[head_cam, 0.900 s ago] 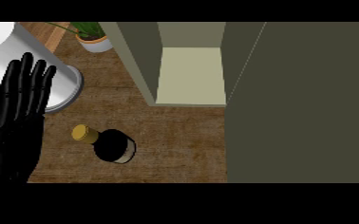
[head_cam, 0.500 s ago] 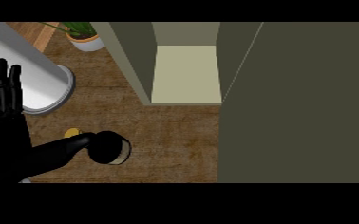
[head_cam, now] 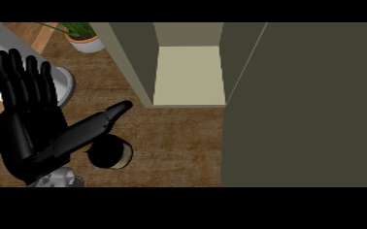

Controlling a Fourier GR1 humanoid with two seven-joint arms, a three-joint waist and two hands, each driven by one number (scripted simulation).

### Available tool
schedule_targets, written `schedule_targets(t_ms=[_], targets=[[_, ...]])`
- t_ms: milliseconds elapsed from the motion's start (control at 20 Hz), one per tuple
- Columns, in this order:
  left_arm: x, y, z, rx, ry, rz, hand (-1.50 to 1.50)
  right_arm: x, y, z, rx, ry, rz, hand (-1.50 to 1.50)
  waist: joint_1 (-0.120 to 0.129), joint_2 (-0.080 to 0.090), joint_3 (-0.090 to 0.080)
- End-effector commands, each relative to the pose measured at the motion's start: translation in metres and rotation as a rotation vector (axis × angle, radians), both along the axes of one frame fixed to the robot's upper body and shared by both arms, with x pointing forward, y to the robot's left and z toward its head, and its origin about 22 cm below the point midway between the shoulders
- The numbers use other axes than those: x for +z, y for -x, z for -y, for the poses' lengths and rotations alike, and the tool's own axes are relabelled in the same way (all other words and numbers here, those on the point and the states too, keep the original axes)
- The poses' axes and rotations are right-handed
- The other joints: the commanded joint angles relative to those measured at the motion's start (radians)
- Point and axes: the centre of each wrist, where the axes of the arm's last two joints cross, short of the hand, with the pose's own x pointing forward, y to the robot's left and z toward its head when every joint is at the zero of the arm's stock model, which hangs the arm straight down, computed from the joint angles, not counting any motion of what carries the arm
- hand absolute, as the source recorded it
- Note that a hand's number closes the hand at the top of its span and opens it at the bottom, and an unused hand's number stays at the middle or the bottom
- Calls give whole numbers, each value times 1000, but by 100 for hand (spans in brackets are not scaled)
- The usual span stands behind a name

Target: Pick up the wine, place it into the cabinet and close the cabinet

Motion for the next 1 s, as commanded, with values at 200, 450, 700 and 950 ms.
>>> schedule_targets(t_ms=[200, 450, 700, 950], targets=[[-6, 5, 27, 36, 26, -15, -150, 25, 22, 0, 25, 5, -35, -150, 6, 0, -1], [16, -16, 16, 26, 24, -24, -150, 20, 22, -9, 17, -1, -32, -150, 6, 0, 0], [2, 14, 32, 23, 17, -16, -150, 22, 7, 10, 10, -5, -18, -150, 8, 0, 0], [8, 25, 39, 48, 34, -30, -150, 33, 1, 8, 24, 7, -30, -150, 13, -1, 0]])
